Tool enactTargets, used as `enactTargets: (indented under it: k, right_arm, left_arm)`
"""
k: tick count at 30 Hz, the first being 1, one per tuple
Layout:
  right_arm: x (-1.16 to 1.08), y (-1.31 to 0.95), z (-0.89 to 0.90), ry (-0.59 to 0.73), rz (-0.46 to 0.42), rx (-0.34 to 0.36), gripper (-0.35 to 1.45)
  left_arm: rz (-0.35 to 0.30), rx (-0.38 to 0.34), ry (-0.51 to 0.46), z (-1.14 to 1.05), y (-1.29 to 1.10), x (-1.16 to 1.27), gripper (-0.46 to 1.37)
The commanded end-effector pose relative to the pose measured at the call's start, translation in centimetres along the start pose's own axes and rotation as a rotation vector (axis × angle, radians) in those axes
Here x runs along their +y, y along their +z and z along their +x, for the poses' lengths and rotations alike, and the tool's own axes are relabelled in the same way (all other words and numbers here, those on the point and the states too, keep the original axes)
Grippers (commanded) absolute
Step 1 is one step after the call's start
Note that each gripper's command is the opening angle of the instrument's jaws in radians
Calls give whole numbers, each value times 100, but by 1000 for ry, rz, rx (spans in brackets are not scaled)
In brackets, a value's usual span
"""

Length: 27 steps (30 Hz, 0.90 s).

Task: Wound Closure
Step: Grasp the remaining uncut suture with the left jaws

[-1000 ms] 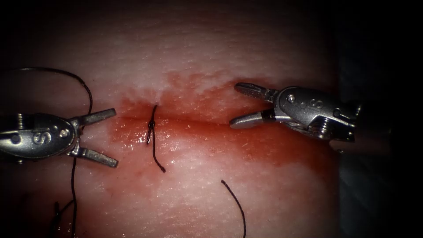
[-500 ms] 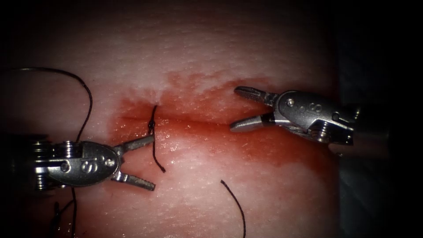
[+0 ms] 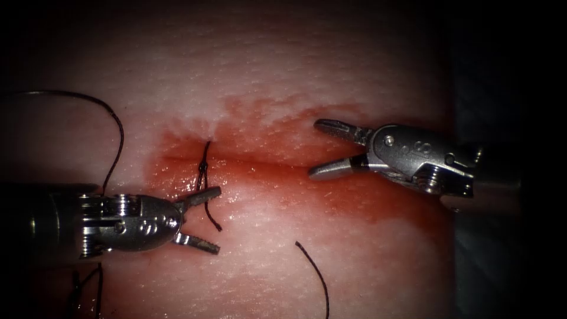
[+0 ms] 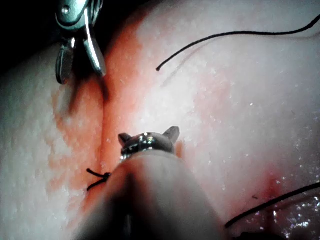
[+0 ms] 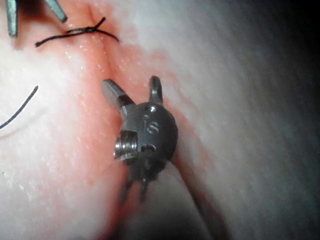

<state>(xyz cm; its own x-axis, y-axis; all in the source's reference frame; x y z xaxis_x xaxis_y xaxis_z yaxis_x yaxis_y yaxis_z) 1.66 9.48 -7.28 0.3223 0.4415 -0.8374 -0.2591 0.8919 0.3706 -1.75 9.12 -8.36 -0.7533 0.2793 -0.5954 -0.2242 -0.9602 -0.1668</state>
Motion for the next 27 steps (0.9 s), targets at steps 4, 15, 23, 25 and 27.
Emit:
enactTargets:
  k: [4, 15, 23, 25, 27]
  right_arm:
    - [0, 0, 0, 0, 3, 0, 120]
    - [-1, 0, -1, -1, 3, 1, 118]
    - [-1, 0, -2, -2, 3, 1, 117]
    - [-2, 0, -2, -2, 3, 1, 117]
    - [-2, 0, -3, -3, 3, 1, 117]
  left_arm:
    - [-1, 3, 8, -1, 3, -2, 52]
    - [8, -4, 26, -13, 18, -1, 40]
    - [11, -2, 30, -17, 23, 2, 43]
    - [10, -6, 36, -17, 23, 2, 35]
    - [8, -17, 37, -18, 24, 3, 30]
